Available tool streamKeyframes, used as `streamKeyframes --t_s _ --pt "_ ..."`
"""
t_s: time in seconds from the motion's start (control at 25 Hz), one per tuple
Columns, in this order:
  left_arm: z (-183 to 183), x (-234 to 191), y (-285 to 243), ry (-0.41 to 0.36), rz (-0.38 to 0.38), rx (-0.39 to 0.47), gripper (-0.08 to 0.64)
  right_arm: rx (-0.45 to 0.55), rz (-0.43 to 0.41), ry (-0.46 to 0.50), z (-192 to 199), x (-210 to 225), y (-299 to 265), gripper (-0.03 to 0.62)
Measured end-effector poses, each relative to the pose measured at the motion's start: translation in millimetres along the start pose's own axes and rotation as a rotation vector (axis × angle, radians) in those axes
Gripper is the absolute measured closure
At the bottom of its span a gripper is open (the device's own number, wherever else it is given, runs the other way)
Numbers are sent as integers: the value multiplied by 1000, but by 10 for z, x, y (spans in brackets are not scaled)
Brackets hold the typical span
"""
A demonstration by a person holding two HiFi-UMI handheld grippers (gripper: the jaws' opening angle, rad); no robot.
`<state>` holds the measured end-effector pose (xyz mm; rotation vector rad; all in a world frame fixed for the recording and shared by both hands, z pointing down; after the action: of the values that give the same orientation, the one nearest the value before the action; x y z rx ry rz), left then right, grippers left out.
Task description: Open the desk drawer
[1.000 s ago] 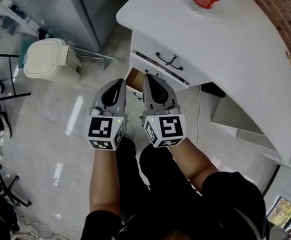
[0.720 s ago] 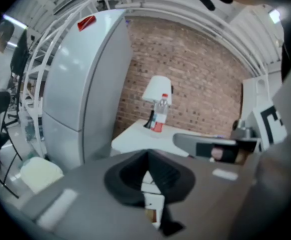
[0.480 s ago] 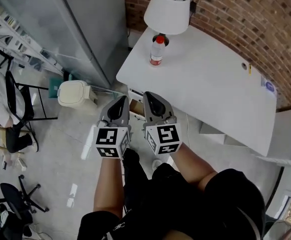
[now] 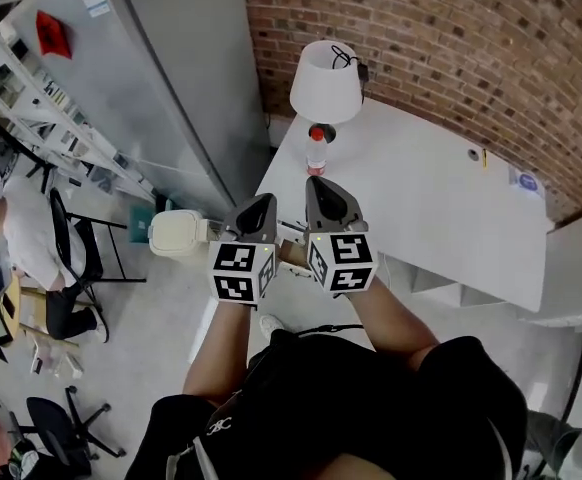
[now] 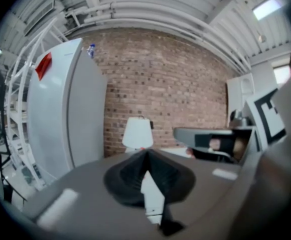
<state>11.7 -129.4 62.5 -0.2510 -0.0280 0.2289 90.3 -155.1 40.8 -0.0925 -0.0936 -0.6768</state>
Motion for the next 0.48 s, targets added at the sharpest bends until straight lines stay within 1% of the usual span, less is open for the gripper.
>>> streamKeyframes --t_s 0.08,0.24,0.4,0.48 --pt "-135 -133 -26 4 12 14 561 26 20 9 -127 -41 -88 594" --pt "-290 -373 -105 -4 45 22 561 57 56 11 -246 -147 -260 594" --pt "-338 -524 -169 -16 88 19 561 78 101 -10 -270 -203 -371 594" --pt "-330 -579 -203 -30 96 19 561 78 114 -9 -253 -210 -397 594"
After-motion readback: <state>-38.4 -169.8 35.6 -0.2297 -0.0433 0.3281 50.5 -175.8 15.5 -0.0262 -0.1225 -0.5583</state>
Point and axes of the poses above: the fingertips, and each gripper's own axes: y backward along the fingers, x to its right, z out of its underside, the point moved 1 cm from there along y, backward along the fingers, and after that the axes turned 8 degrees about -z, right-handed, at the moved point
